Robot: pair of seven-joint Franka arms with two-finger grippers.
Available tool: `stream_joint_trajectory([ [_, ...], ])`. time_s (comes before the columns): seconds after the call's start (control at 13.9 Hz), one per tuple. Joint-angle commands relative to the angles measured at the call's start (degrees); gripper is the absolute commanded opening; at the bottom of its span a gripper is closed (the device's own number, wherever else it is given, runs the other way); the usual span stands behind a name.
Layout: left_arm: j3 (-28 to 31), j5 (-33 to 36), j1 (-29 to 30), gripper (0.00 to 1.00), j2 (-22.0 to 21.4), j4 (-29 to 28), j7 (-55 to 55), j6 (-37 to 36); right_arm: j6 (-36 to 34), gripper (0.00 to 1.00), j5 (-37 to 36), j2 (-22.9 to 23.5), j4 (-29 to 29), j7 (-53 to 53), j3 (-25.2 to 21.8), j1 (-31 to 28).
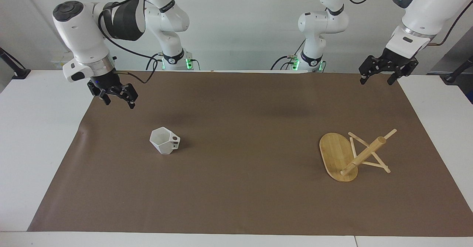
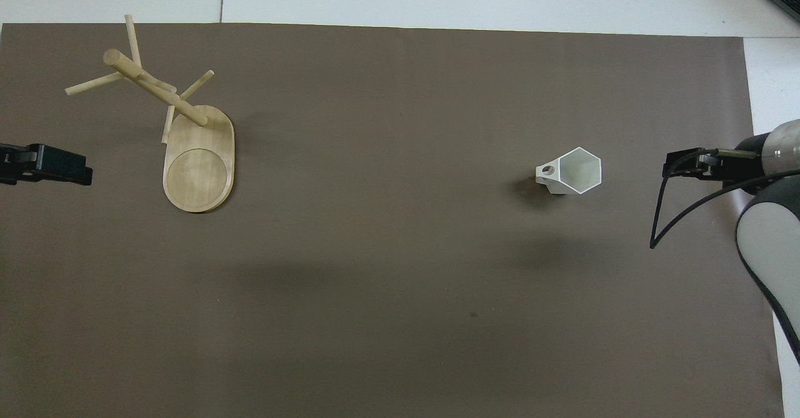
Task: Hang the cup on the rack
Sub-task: 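Reach the right gripper to the white mug's rim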
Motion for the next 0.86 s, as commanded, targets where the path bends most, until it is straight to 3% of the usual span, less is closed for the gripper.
stream_joint_trajectory([
  [0.0, -0.4, 0.0, 0.8, 1.00, -1.2, -1.1, 0.3, -0.4, 3.3, 1.00, -0.6, -0.4, -3.5, 3.1, 1.4, -0.2],
  [0.14, -0.4, 0.0, 0.8, 1.00, -1.2, -1.1, 0.3, -0.4, 6.1, 1.00, -0.7, 0.1, -5.9, 5.4, 2.4, -0.2],
  [0.79, -0.4, 0.0, 0.8, 1.00, -1.2, -1.1, 0.3, -0.4, 13.3, 1.00, -1.3, 6.4, -6.5, 6.7, 2.7, -0.1],
])
